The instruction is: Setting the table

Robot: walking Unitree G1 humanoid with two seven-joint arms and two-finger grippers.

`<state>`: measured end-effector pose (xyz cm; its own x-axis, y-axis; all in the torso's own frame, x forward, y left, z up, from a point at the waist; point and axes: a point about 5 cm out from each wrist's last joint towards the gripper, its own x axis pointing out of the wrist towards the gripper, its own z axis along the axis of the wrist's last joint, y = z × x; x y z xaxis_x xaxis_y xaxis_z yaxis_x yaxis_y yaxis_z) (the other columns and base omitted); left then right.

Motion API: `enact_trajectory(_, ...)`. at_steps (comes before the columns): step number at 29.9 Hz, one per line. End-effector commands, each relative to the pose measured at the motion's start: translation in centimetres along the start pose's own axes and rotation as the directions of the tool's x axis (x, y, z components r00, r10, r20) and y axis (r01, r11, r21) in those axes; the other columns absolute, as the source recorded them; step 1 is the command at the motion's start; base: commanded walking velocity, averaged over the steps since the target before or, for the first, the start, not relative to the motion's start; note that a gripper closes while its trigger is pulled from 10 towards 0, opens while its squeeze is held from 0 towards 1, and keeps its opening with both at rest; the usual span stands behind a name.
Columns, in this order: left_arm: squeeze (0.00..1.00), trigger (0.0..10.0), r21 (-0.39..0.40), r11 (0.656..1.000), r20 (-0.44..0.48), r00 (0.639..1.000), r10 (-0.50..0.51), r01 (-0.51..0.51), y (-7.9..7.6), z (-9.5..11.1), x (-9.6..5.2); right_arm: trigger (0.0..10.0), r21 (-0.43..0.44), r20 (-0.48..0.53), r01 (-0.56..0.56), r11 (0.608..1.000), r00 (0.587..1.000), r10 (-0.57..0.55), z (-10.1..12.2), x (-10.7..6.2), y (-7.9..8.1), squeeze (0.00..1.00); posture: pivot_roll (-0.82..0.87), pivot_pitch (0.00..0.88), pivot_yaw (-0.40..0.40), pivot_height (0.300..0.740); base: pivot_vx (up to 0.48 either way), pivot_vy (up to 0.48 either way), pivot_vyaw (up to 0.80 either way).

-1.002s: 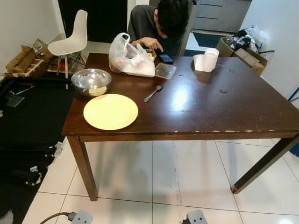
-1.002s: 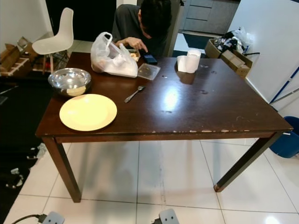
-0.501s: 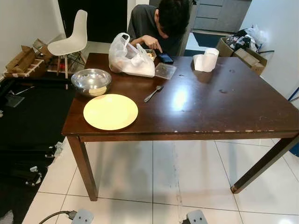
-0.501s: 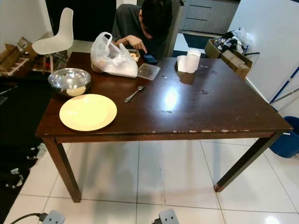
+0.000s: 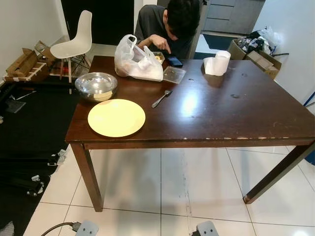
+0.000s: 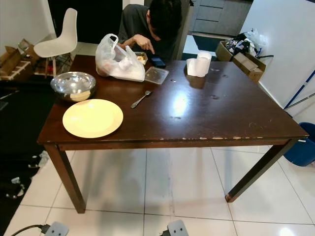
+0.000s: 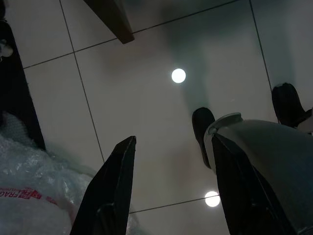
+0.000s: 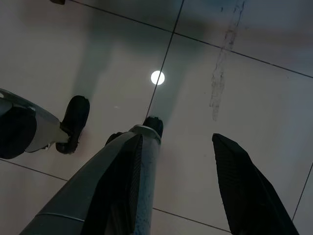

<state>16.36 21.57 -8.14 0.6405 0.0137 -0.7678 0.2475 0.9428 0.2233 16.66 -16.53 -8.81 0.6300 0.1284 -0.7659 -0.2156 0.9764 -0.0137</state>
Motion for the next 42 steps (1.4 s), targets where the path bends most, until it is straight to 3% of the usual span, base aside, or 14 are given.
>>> enact_trajectory(1, 0.00, 10.0, 0.005, 1.000, -0.020, 1.000, -0.017, 0.017, -0.4, -0.6, -0.2, 10.0, 0.005, -0.026, 0.007, 1.000, 1.000, -0.007, -0.7, -0.2, -0.1, 0.00, 0.07, 0.000, -0.003, 0.740, 0.000, 0.000, 0.00)
enact_trajectory(33, 0.00, 10.0, 0.024, 0.999, -0.009, 1.000, -0.024, 0.024, 0.1, -0.3, -0.2, 10.0, 0.020, -0.016, 0.023, 1.000, 1.000, -0.023, -0.5, -0.2, -0.3, 0.00, 0.05, 0.000, 0.013, 0.740, 0.000, 0.000, 0.00)
enact_trajectory(35, 0.00, 10.0, -0.015, 1.000, -0.005, 1.000, 0.020, -0.020, 1.1, -0.1, -0.2, 10.0, 0.002, -0.022, 0.016, 1.000, 1.000, -0.016, -0.6, -0.2, -0.5, 0.00, 0.06, 0.000, -0.005, 0.740, 0.000, 0.000, 0.00)
enact_trajectory(42, 0.00, 10.0, -0.058, 0.997, 0.020, 0.999, 0.042, -0.041, 1.5, 0.4, -0.1, 10.0, 0.007, 0.015, 0.011, 1.000, 1.000, -0.011, 0.1, -0.1, -0.9, 0.00, 0.03, 0.000, -0.021, 0.740, 0.000, 0.000, 0.00)
